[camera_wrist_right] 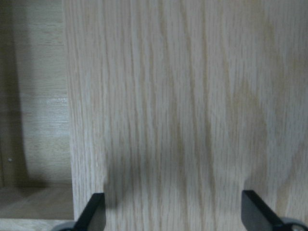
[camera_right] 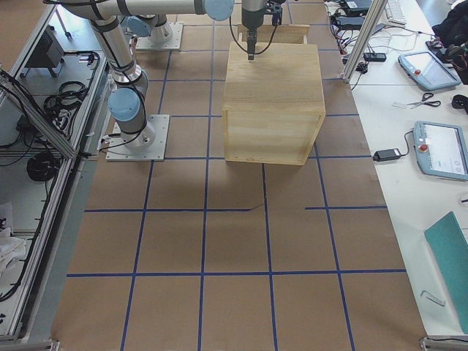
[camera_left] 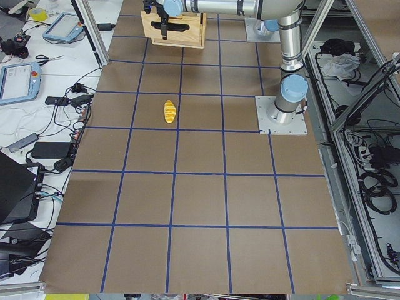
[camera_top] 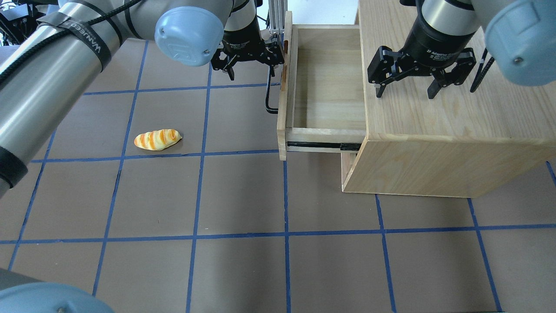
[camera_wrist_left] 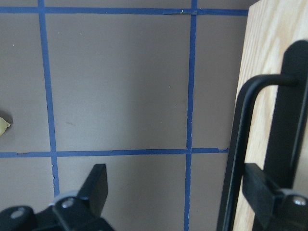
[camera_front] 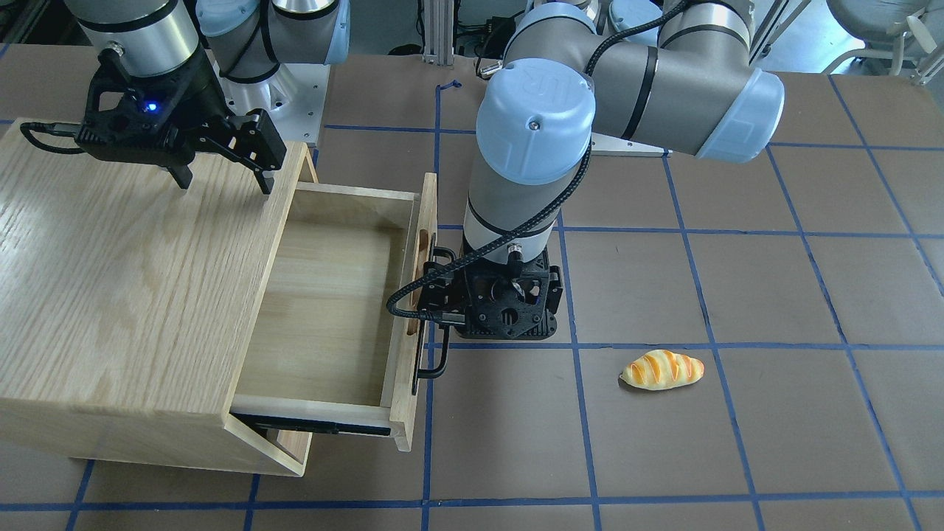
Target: Open upper drawer
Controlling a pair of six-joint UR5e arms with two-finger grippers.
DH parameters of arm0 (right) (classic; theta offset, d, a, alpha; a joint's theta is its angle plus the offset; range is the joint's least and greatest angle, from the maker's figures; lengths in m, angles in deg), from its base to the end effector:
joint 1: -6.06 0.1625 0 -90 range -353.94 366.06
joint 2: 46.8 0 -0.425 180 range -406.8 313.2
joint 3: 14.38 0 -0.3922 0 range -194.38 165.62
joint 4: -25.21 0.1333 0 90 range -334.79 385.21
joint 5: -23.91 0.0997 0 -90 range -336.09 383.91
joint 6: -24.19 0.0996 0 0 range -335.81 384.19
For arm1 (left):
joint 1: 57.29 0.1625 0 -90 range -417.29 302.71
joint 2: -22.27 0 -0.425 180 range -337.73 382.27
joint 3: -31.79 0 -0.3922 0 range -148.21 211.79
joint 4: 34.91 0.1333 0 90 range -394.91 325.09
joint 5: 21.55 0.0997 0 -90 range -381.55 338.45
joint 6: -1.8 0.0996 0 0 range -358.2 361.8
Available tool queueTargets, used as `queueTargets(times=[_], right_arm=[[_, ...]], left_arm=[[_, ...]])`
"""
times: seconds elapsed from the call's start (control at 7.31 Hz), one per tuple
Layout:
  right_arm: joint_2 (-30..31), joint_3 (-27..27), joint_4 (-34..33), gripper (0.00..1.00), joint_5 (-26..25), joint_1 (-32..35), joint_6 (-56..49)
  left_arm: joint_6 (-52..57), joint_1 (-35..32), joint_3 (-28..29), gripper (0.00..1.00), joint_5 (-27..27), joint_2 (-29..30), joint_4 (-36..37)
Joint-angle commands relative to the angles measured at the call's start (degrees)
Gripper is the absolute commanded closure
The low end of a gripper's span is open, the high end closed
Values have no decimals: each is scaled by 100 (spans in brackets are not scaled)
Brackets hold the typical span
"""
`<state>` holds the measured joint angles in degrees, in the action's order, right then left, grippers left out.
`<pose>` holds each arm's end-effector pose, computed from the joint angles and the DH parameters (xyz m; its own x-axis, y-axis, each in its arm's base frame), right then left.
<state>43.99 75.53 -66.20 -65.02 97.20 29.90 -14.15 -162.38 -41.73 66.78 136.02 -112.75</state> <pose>0.1449 -0.4871 0.4980 -0.9966 0.0789 -0.0225 0.0797 0.9961 -0.0379 -0.3054 -0.6095 0.4112 -0.9986 -0.0118 0.0513 -0.0156 0.9971 -0.0740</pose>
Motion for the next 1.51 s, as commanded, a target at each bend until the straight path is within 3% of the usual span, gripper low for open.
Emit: queueTargets(times=[0.0,0.68,1.09,1.37], right_arm=[[0,0,0,0,-2,0,0],[0,0,0,0,-2,0,0],[0,0,0,0,7,0,0],[0,0,0,0,-2,0,0]], left_arm=[[125,111,-5,0,0,-3,-2],[179,138,13,0,0,-64,-90],[162,146,109,0,0,-449,-537],[292,496,110,0,-35,-757,-827]])
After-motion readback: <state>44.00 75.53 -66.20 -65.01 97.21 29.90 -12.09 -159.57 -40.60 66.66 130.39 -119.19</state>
